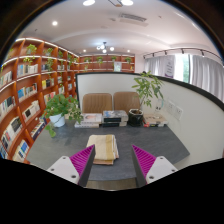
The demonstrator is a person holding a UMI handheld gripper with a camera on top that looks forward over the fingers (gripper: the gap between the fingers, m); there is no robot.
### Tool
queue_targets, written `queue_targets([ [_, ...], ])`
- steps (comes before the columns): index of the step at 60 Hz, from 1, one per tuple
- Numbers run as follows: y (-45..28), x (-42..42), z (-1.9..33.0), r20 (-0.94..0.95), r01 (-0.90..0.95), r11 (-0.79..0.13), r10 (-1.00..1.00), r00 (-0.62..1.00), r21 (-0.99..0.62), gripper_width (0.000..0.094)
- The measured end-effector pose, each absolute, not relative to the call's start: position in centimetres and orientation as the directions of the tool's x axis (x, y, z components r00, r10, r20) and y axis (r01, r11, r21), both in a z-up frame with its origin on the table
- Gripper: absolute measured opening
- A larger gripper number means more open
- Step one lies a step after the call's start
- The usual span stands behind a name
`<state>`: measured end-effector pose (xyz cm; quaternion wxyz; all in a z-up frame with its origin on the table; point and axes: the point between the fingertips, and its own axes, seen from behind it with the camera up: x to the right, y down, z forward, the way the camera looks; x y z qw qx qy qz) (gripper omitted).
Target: Fold towel
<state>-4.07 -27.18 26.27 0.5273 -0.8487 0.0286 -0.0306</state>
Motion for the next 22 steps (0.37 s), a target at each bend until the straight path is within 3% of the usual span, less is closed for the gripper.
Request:
queue_targets([
  [22, -30.6, -5.4, 27.5, 0.026, -0.01, -0.424, -0.077, 0.997, -0.905, 0.0704],
])
